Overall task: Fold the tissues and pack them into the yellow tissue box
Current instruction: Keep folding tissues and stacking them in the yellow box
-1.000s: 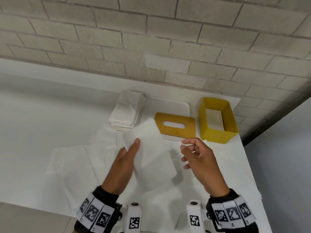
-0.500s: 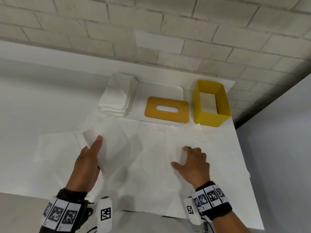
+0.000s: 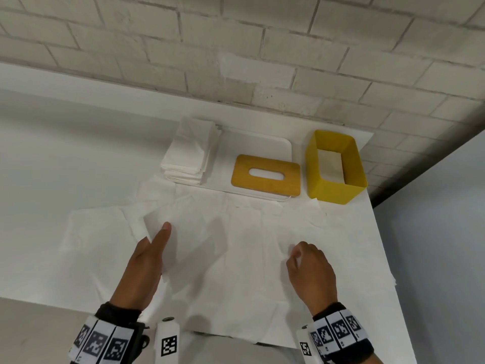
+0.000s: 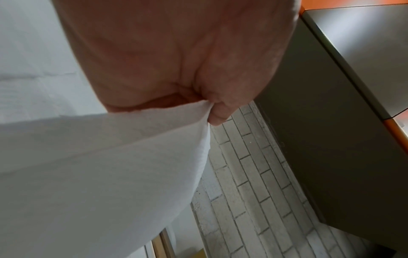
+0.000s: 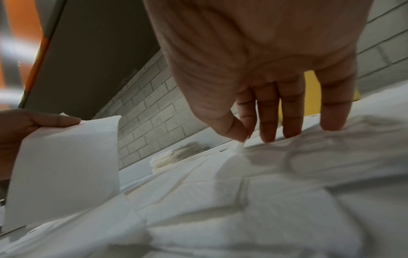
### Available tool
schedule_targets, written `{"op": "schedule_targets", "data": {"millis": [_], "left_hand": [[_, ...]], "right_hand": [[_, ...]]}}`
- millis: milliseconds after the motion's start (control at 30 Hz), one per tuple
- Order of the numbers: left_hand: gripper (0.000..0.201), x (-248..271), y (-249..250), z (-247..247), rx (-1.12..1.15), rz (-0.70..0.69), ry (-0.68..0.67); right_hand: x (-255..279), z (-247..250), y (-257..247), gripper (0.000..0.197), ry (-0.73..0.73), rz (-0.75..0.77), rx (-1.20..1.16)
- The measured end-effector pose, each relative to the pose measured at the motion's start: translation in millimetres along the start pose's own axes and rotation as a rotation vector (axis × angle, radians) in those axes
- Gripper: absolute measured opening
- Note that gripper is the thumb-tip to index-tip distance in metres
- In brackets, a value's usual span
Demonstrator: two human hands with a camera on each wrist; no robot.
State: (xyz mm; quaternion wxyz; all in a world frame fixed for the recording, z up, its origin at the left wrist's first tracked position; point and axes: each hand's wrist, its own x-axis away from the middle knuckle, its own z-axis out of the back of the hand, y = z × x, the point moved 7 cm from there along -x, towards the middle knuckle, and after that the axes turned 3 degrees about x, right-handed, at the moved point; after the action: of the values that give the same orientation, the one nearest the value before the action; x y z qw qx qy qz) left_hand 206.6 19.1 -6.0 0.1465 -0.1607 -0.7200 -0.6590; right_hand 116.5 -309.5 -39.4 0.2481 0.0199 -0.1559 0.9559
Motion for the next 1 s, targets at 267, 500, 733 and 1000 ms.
{"op": "schedule_targets", "data": {"millis": [267,500,733,1000], "left_hand": [[0.070,-1.3,0.8,-7.7,-0.005,0.007,-0.029],[0.062,3.5,-0.7,-19.5,0.022,0.008,-0.091],[0.072,6.9,2.3,-21.2,-0.001,-0.010,-0.107],[0.039,0.1,27.2,-38.3,0.000,0.013,-0.122]], "right_hand": [[3.5,-13.9,13.0,0.041,-0.085,0.099,-0.035],[5.1,-17.1,7.1,0.015,0.008,0.126,0.056],[-6.4,18.2,10.2,0.012,0.061,0.088,-0.295],[14.8,142.8,-65.8,0.038,-0.184,0.240,-1.391]]}}
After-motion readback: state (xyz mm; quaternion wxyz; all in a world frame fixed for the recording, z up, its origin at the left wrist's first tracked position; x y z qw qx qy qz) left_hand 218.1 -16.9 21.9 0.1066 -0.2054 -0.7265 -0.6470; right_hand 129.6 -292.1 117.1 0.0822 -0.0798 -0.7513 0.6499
